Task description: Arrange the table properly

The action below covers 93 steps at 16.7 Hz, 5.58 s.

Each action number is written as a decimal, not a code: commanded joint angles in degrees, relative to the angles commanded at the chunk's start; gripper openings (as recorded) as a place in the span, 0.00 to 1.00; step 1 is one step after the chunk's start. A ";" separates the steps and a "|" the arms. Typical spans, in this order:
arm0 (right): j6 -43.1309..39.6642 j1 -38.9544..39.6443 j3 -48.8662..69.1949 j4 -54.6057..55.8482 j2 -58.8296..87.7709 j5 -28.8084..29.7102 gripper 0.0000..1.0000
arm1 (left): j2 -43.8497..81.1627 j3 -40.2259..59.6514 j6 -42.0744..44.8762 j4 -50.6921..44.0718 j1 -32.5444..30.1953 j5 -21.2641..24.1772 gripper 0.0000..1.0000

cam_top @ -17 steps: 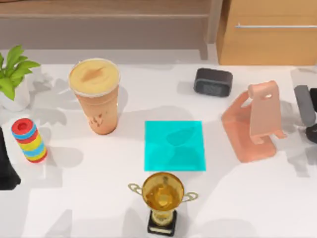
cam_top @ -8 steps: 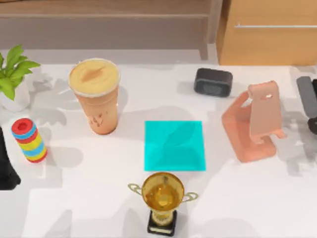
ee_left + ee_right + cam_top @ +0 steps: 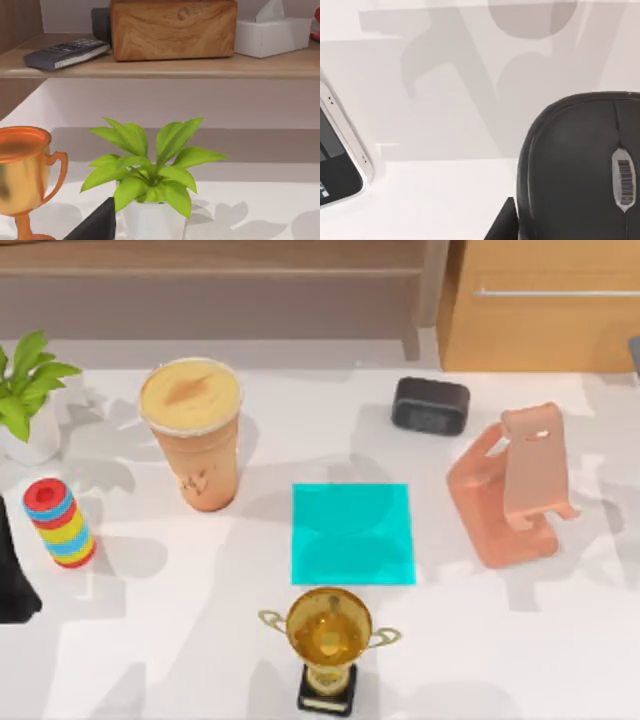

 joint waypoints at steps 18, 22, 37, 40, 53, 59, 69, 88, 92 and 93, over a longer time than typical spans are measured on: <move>56.90 22.55 19.33 -2.13 -1.66 2.98 0.00 | 0.00 0.00 0.00 0.00 0.00 0.00 1.00; 83.32 30.56 22.06 -3.48 3.94 1.96 0.00 | 0.00 0.00 0.00 0.00 0.00 0.00 1.00; 130.01 40.51 21.67 1.94 23.30 -0.75 0.00 | 0.00 0.00 0.00 0.00 0.00 0.00 1.00; 130.14 40.52 21.66 1.99 23.34 -0.74 0.00 | 0.00 0.00 0.00 0.00 0.00 0.00 1.00; 130.17 40.54 20.20 3.92 23.81 -0.74 0.15 | 0.00 0.00 0.00 0.00 0.00 0.00 1.00; 130.17 40.54 20.20 3.92 23.81 -0.74 0.60 | 0.00 0.00 0.00 0.00 0.00 0.00 1.00; 130.17 40.54 20.20 3.92 23.81 -0.74 1.00 | 0.00 0.00 0.00 0.00 0.00 0.00 1.00; 91.03 25.43 1.47 7.52 -13.10 -0.65 1.00 | 0.00 0.00 0.00 0.00 0.00 0.00 1.00; 76.95 13.10 -17.49 9.29 -23.36 -0.84 1.00 | 0.00 0.00 0.00 0.00 0.00 0.00 1.00; 73.81 9.81 -22.67 9.88 -25.58 -0.87 1.00 | 0.00 0.00 0.00 0.00 0.00 0.00 1.00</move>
